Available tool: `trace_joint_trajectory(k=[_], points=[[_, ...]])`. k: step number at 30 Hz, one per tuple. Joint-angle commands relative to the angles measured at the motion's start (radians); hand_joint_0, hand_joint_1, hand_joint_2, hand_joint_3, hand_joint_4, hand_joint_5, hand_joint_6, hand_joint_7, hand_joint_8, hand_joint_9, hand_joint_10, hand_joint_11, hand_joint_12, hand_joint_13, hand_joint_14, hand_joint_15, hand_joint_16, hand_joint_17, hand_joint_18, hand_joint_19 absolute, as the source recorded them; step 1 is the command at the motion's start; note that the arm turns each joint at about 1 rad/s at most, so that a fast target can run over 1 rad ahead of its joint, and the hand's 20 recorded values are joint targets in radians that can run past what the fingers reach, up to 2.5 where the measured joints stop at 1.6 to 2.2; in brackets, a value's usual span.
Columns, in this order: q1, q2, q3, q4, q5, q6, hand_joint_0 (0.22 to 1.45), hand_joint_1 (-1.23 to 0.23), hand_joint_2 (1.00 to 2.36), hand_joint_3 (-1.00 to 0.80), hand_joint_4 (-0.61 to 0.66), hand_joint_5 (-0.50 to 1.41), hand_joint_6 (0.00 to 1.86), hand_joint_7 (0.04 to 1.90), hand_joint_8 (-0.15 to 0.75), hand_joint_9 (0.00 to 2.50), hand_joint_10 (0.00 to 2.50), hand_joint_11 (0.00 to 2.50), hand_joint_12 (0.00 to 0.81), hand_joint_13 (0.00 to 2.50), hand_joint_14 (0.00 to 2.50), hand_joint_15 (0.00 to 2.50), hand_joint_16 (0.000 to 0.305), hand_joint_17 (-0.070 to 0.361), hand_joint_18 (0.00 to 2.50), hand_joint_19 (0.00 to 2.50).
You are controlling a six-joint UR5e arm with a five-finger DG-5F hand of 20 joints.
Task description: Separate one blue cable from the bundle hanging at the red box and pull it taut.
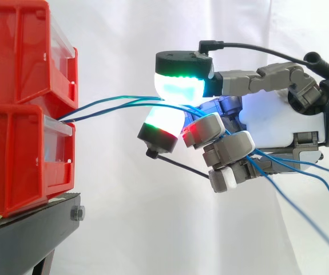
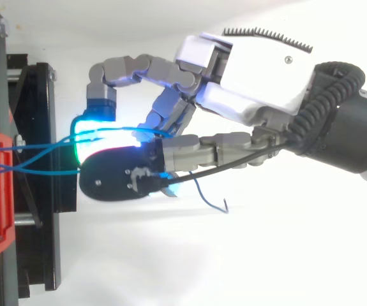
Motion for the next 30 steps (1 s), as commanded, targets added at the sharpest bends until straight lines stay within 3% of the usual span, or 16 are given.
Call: trace_joint_trajectory(k=[1,7,10,15,20,26,30], points=[[0.001,0.000,0.000,0.000,0.000,0.000,0.53,-0.67,1.00,-0.50,0.22,-0.09,0.51,1.43,0.334,1.21,0.03,1.28,0.422,1.34,0.03,1.27,0.054,0.121,1.07,0.87],[0.001,0.000,0.000,0.000,0.000,0.001,0.54,-0.35,1.00,-0.50,0.31,-0.05,0.50,1.37,0.339,1.30,0.03,1.11,0.404,1.38,0.03,1.24,0.053,0.119,1.10,0.87],[0.001,0.000,0.000,0.000,0.000,0.000,0.62,-0.39,1.00,-0.48,0.31,-0.06,0.50,1.29,0.330,1.30,0.03,1.08,0.386,1.39,0.03,1.25,0.050,0.113,1.08,0.88],[0.001,0.000,0.000,0.000,0.000,0.001,0.70,-0.59,1.02,-0.11,0.25,-0.10,0.50,1.21,0.337,1.27,0.03,1.10,0.388,1.39,0.03,1.23,0.052,0.117,1.08,0.85],[0.001,0.000,0.000,0.000,0.002,0.000,0.73,-0.67,1.02,-0.02,0.24,-0.10,0.50,1.21,0.333,1.26,0.03,1.09,0.397,1.37,0.03,1.22,0.052,0.117,1.07,0.86],[0.002,0.000,0.000,0.000,0.008,0.000,0.72,-0.71,1.02,-0.07,0.24,-0.11,0.50,1.20,0.329,1.23,0.03,1.11,0.398,1.35,0.03,1.23,0.051,0.115,1.04,0.86],[0.005,0.000,0.000,0.000,0.009,-0.008,0.64,-0.72,1.01,-0.39,0.24,-0.11,0.50,1.21,0.320,1.21,0.03,1.13,0.391,1.33,0.03,1.24,0.050,0.113,1.04,0.85]])
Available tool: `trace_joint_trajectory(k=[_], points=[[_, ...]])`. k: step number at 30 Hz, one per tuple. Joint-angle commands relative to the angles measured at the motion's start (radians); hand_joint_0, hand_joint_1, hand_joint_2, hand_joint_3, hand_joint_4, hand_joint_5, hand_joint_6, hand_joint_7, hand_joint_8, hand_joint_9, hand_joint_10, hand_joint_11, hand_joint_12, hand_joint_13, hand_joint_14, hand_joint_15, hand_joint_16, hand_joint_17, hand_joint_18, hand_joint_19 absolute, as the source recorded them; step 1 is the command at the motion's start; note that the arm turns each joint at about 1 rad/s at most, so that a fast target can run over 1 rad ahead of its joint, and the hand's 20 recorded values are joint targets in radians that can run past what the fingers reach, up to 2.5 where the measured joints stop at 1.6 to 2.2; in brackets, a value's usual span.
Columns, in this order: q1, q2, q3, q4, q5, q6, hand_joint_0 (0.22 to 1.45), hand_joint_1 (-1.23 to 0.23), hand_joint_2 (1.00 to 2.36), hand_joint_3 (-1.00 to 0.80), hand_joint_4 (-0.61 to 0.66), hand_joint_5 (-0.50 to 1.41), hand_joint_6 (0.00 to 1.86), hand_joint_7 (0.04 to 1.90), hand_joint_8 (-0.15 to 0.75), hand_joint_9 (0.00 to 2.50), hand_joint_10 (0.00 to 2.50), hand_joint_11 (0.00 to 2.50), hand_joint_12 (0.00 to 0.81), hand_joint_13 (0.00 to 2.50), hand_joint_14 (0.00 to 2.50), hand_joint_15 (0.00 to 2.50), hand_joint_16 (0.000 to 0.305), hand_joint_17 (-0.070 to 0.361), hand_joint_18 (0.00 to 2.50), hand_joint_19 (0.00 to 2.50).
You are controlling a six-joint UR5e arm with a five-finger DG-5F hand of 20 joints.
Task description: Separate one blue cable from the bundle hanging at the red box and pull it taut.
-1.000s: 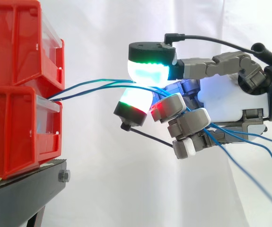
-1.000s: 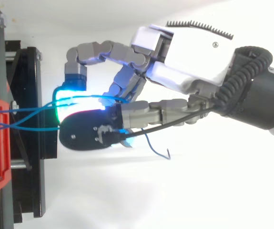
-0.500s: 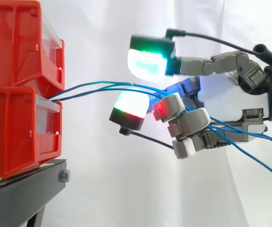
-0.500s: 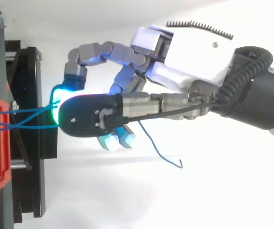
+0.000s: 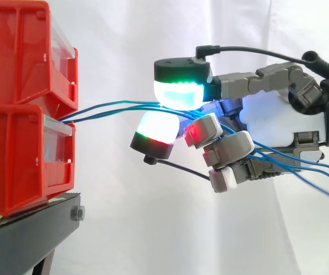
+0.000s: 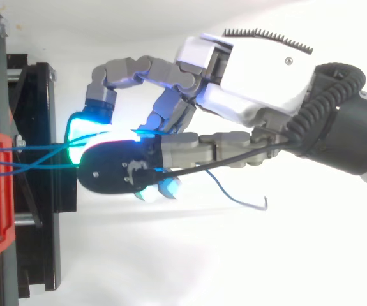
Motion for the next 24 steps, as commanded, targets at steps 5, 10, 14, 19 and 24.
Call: trace_joint_trajectory(k=[5,10,14,19,24], points=[[0.002,0.000,0.000,0.000,0.001,-0.006,0.61,-0.49,1.00,-0.50,0.25,-0.10,0.50,1.24,0.333,1.26,0.03,1.11,0.395,1.36,0.03,1.23,0.050,0.113,1.06,0.86],[0.002,0.001,0.000,0.000,0.004,-0.006,0.64,-0.47,1.01,-0.44,0.24,-0.10,0.50,1.24,0.331,1.26,0.03,1.11,0.392,1.38,0.03,1.23,0.050,0.114,1.07,0.86],[0.003,0.000,0.000,-0.002,0.012,-0.005,0.70,-0.58,1.02,-0.21,0.23,-0.11,0.50,1.21,0.331,1.26,0.03,1.11,0.385,1.38,0.03,1.23,0.051,0.114,1.07,0.85],[0.003,0.000,0.000,-0.003,0.012,-0.006,0.71,-0.63,1.02,-0.16,0.24,-0.13,0.50,1.15,0.326,1.24,0.03,1.14,0.386,1.37,0.03,1.23,0.051,0.114,1.06,0.85],[0.003,0.001,0.000,0.000,0.012,-0.006,0.70,-0.65,1.02,-0.25,0.25,-0.13,0.50,1.14,0.327,1.23,0.03,1.14,0.394,1.36,0.03,1.21,0.051,0.115,1.06,0.84]])
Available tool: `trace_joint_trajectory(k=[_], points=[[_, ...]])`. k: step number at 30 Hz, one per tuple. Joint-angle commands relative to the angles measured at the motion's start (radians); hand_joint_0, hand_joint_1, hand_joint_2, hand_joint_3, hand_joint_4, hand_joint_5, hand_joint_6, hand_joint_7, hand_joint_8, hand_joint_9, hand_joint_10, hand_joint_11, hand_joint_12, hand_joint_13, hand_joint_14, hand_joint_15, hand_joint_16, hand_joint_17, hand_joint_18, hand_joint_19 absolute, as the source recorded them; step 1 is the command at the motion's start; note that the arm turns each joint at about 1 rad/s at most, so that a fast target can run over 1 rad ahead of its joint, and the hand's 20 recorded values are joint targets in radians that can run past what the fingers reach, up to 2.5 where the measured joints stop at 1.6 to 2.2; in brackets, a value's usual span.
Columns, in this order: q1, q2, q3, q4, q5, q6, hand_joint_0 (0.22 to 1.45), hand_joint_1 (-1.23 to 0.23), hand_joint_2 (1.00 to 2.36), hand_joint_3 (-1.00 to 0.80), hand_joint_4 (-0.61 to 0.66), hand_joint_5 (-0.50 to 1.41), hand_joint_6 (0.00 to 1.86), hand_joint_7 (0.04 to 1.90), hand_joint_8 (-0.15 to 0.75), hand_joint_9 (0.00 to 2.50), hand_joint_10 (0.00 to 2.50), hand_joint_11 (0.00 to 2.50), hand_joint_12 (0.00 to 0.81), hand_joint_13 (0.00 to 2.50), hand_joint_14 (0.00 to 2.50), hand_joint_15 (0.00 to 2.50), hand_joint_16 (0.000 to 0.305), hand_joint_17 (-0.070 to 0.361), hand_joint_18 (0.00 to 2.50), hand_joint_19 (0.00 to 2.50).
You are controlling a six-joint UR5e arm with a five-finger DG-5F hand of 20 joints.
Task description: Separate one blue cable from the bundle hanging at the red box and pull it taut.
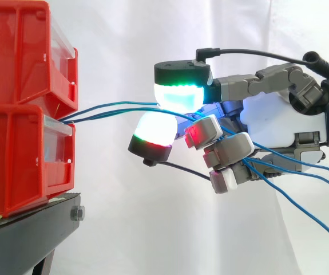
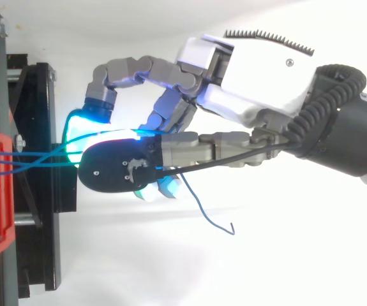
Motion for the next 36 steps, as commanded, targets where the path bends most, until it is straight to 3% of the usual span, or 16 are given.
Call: trace_joint_trajectory(k=[1,7,12,14,16,18,21,24,32,36], points=[[0.002,0.000,-0.001,0.002,0.000,0.000,0.70,-0.65,1.02,-0.26,0.25,-0.13,0.50,1.14,0.323,1.23,0.03,1.13,0.394,1.36,0.03,1.22,0.051,0.115,1.06,0.84],[0.005,0.000,0.000,-0.001,0.008,0.001,0.76,-0.75,1.02,-0.28,0.25,-0.13,0.50,1.14,0.320,1.21,0.02,1.14,0.388,1.34,0.03,1.23,0.049,0.111,1.03,0.84],[0.006,0.000,0.000,0.000,0.009,0.000,0.82,-0.89,1.00,-0.45,0.24,-0.13,0.50,1.16,0.302,1.12,0.03,1.15,0.400,1.19,0.03,1.16,0.046,0.104,0.91,0.76],[0.009,0.000,0.000,-0.003,0.008,0.004,0.78,-0.91,1.00,-0.50,0.23,-0.13,0.50,1.17,0.301,1.09,0.03,1.14,0.413,1.11,0.03,1.10,0.046,0.103,0.91,0.73],[0.009,0.001,0.000,-0.006,0.008,0.009,0.60,-0.86,1.00,-0.50,0.24,-0.12,0.50,1.17,0.303,1.07,0.03,1.15,0.422,1.03,0.03,1.01,0.048,0.107,0.87,0.75],[0.011,0.001,0.000,-0.011,0.008,0.016,0.52,-0.78,1.00,-0.50,0.28,-0.11,0.50,1.18,0.325,1.08,0.03,1.10,0.446,1.01,0.03,0.95,0.053,0.119,0.87,0.74],[0.009,0.000,0.000,-0.011,0.008,0.021,0.53,-0.57,1.00,-0.50,0.27,-0.10,0.50,1.18,0.333,1.13,0.03,1.05,0.436,1.01,0.03,0.89,0.053,0.120,0.91,0.76],[0.011,0.000,0.000,-0.011,0.009,0.023,0.60,-0.54,1.00,-0.50,0.25,-0.10,0.50,1.17,0.321,1.14,0.03,1.05,0.422,1.01,0.03,0.89,0.051,0.114,0.90,0.80],[0.012,0.001,0.000,-0.015,0.009,0.023,0.72,-0.67,1.02,-0.15,0.24,-0.10,0.50,1.18,0.323,1.15,0.03,1.04,0.424,1.03,0.03,0.89,0.050,0.113,0.92,0.80],[0.014,0.000,0.002,-0.011,0.014,0.023,0.74,-0.68,1.02,-0.11,0.24,-0.10,0.50,1.18,0.323,1.15,0.03,1.05,0.423,1.03,0.03,0.89,0.050,0.112,0.91,0.81]])
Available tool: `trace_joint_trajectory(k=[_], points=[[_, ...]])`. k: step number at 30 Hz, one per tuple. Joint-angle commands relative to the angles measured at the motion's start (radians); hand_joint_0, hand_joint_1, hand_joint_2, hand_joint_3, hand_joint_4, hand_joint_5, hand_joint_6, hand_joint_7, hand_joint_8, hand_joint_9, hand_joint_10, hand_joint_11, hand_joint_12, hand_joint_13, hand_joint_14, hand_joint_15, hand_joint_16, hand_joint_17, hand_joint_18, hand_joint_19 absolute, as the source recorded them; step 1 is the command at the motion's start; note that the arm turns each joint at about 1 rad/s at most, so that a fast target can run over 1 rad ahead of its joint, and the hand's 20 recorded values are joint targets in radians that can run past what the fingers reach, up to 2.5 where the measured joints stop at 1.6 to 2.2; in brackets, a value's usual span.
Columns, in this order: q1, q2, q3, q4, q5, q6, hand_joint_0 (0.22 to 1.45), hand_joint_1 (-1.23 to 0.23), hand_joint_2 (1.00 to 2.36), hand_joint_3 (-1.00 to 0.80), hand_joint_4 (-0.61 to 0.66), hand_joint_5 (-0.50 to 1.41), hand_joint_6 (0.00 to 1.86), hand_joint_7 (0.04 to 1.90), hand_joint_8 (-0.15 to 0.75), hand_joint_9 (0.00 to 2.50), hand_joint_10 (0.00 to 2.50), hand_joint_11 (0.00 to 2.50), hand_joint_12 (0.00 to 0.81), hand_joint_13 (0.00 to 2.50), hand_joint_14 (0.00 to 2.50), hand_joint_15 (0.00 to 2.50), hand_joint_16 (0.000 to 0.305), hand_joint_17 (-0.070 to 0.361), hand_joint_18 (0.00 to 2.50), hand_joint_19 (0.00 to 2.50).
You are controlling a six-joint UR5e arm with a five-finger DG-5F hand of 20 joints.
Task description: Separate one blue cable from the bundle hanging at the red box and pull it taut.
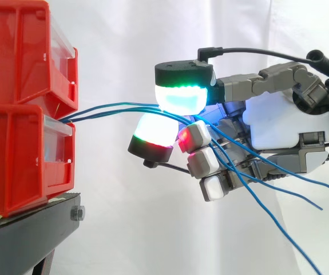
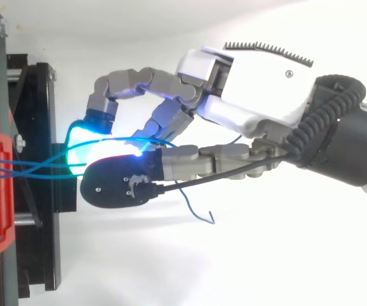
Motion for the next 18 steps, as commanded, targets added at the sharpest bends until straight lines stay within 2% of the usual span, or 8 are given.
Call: trace_joint_trajectory(k=[1,4,8,9,11,16,18], points=[[0.001,-0.001,0.002,0.002,0.004,0.000,0.75,-0.69,1.02,-0.12,0.24,-0.10,0.50,1.18,0.322,1.15,0.03,1.05,0.424,1.03,0.03,0.90,0.050,0.112,0.91,0.81],[0.005,-0.001,0.000,-0.001,0.007,0.000,0.76,-0.73,1.02,-0.12,0.24,-0.11,0.50,1.18,0.318,1.13,0.03,1.07,0.418,1.00,0.03,0.89,0.049,0.111,0.88,0.81],[0.005,-0.001,0.000,-0.003,0.009,0.000,0.80,-0.78,1.02,-0.28,0.23,-0.11,0.50,1.21,0.313,1.10,0.03,1.09,0.414,0.96,0.03,0.88,0.049,0.109,0.85,0.78],[0.007,0.001,0.000,-0.003,0.010,0.000,0.79,-0.84,1.01,-0.36,0.23,-0.11,0.50,1.21,0.312,1.10,0.03,1.07,0.414,0.95,0.03,0.86,0.049,0.109,0.86,0.74],[0.007,-0.001,0.000,-0.003,0.010,0.002,0.79,-0.86,1.00,-0.49,0.23,-0.11,0.50,1.22,0.307,1.08,0.03,1.09,0.411,0.93,0.03,0.83,0.049,0.109,0.85,0.71],[0.007,-0.001,0.000,-0.007,0.009,0.005,0.64,-0.84,1.00,-0.50,0.23,-0.10,0.50,1.27,0.304,1.08,0.03,1.10,0.409,0.87,0.03,0.77,0.049,0.111,0.83,0.68],[0.007,-0.001,0.000,-0.020,0.009,0.014,0.54,-0.72,1.00,-0.50,0.24,-0.09,0.50,1.29,0.319,1.10,0.03,1.09,0.421,0.87,0.03,0.76,0.052,0.116,0.84,0.70]])
